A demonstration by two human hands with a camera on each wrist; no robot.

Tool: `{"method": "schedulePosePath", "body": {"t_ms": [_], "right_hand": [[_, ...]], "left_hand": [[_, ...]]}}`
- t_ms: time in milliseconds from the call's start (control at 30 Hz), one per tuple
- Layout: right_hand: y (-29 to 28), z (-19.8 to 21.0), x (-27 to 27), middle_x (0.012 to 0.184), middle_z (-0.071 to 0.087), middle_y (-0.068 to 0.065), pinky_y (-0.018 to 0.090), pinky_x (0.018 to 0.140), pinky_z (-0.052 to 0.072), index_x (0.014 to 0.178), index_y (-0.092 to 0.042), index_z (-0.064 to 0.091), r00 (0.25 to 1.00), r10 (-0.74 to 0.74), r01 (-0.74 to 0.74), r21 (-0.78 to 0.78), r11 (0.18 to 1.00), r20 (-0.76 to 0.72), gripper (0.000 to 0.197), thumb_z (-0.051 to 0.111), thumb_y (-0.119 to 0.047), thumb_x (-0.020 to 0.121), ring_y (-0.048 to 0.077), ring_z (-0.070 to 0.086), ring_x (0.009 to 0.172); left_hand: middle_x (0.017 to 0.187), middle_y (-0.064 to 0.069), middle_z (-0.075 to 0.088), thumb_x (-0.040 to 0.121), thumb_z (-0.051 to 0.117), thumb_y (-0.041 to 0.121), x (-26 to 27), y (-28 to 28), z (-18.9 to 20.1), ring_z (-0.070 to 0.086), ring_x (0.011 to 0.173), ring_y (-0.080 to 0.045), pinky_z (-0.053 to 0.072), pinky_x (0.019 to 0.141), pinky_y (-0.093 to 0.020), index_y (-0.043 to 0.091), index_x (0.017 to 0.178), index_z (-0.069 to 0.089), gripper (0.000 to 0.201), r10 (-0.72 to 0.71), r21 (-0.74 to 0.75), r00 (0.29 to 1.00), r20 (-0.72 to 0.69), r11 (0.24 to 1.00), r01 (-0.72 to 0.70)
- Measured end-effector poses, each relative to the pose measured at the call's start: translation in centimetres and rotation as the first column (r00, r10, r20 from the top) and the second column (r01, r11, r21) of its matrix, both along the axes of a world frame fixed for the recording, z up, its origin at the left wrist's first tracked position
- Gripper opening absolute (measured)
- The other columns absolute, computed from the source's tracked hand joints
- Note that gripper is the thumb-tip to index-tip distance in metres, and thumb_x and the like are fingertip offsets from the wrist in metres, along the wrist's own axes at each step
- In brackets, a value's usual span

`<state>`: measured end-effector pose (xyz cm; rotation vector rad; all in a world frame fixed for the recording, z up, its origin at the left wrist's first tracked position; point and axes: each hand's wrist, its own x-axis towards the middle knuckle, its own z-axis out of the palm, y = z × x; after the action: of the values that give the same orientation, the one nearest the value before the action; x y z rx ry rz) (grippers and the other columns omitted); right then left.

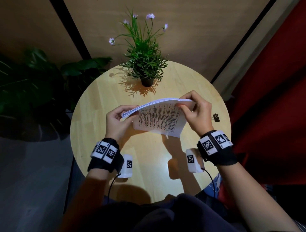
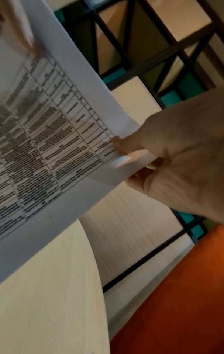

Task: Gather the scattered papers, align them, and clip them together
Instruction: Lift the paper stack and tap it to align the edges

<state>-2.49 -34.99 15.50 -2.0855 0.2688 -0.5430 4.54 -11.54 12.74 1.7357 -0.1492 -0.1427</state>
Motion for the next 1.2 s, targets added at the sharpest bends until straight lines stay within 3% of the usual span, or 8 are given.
{"method": "schedulePosePath", "body": {"t_ms": [167, 300, 367, 467, 600, 800, 967, 1200], "right_hand": [[-0.8, 0.3, -0.8, 0.072, 0.057, -0.007, 0.016, 0.062, 0.042, 0.076, -0.017, 0.054, 0.997, -0.037, 0.017, 0.268, 0.963, 0.069, 0.023, 0.075, -0.008, 0.08, 0.004, 0.053, 0.067], [-0.4, 0.2, -1.5, 0.077, 0.071, -0.012, 0.019, 0.066, 0.054, 0.095, -0.018, 0.057, 0.999, 0.03, -0.04, 0.607, 0.793, 0.027, 0.028, 0.075, -0.008, 0.077, 0.005, 0.067, 0.073], [0.3, -1.0, -1.8, 0.09, 0.075, -0.011, 0.03, 0.082, 0.058, 0.106, -0.016, 0.062, 0.984, 0.129, -0.025, 0.61, 0.792, -0.126, 0.042, 0.08, -0.022, 0.069, 0.009, 0.071, 0.089], [1.9, -2.6, -2.3, 0.094, 0.071, -0.014, 0.032, 0.09, 0.057, 0.1, -0.027, 0.062, 0.972, 0.117, 0.015, 0.548, 0.837, -0.206, 0.031, 0.073, -0.008, 0.079, -0.001, 0.069, 0.089], [3.5, -3.1, -2.6, 0.096, 0.065, -0.011, 0.016, 0.081, 0.055, 0.095, -0.032, 0.057, 0.996, -0.004, 0.05, 0.506, 0.861, -0.092, 0.038, 0.067, 0.003, 0.083, -0.01, 0.065, 0.085], [5.6, -6.1, -3.2, 0.096, 0.072, 0.003, 0.043, 0.088, 0.057, 0.103, -0.011, 0.069, 0.965, -0.055, 0.168, 0.446, 0.879, -0.255, 0.022, 0.074, -0.015, 0.082, 0.009, 0.07, 0.087], [6.9, -4.7, -2.4, 0.105, 0.072, 0.006, 0.034, 0.09, 0.056, 0.112, -0.006, 0.066, 0.981, -0.085, 0.162, 0.497, 0.852, -0.174, 0.036, 0.076, -0.02, 0.08, 0.012, 0.07, 0.097], [7.4, -1.7, -0.5, 0.082, 0.065, 0.004, 0.029, 0.076, 0.048, 0.086, -0.01, 0.07, 0.974, -0.224, 0.176, 0.73, 0.66, -0.032, 0.038, 0.056, -0.045, 0.083, 0.018, 0.06, 0.08]], "left_hand": [[0.082, 0.014, 0.07, 0.08, 0.07, 0.004, -0.4, -0.5, -0.5, 0.067, 0.076, 0.003, 0.051, 0.067, -0.012, 0.024, 0.085, 0.069, 0.021, -0.032, -0.046, 0.986, -0.166, 0.999, 0.025], [0.084, 0.005, 0.069, 0.09, 0.06, 0.008, -0.8, -1.8, 0.1, 0.065, 0.069, 0.006, 0.052, 0.063, -0.013, 0.009, 0.097, 0.067, 0.01, 0.127, -0.137, 0.985, -0.119, 0.98, -0.143], [0.083, 0.003, 0.068, 0.09, 0.06, 0.007, -1.0, -2.5, 0.7, 0.063, 0.068, 0.007, 0.051, 0.066, -0.015, 0.003, 0.099, 0.066, 0.012, 0.181, -0.162, 0.978, -0.107, 0.967, -0.196], [0.078, 0.001, 0.065, 0.089, 0.061, 0.006, -2.2, -3.7, 1.1, 0.058, 0.062, 0.01, 0.05, 0.065, -0.014, -0.003, 0.095, 0.067, 0.012, 0.289, -0.205, 0.953, -0.088, 0.931, -0.302], [0.076, 0.008, 0.067, 0.088, 0.064, 0.008, -5.1, -4.1, 1.2, 0.062, 0.067, 0.006, 0.051, 0.069, -0.016, 0.009, 0.09, 0.068, 0.005, 0.344, -0.236, 0.935, -0.083, 0.905, -0.354], [0.1, 0.012, 0.071, 0.067, 0.078, 0.046, -6.6, -2.6, -2.3, 0.067, 0.1, -0.015, 0.055, 0.09, -0.046, 0.049, 0.094, 0.065, 0.029, 0.272, -0.038, 0.897, -0.349, 0.952, -0.304], [0.092, 0.018, 0.062, 0.072, 0.08, 0.03, -5.0, -2.8, 0.0, 0.062, 0.097, -0.015, 0.05, 0.088, -0.035, 0.035, 0.086, 0.054, 0.03, 0.258, -0.076, 0.892, -0.372, 0.949, -0.306], [0.107, -0.005, 0.069, 0.071, 0.052, 0.07, -3.7, -2.1, 2.2, 0.061, 0.107, -0.029, 0.047, 0.094, -0.058, 0.03, 0.102, 0.069, 0.052, -0.023, -0.335, 0.951, -0.308, 0.938, -0.085]]}}
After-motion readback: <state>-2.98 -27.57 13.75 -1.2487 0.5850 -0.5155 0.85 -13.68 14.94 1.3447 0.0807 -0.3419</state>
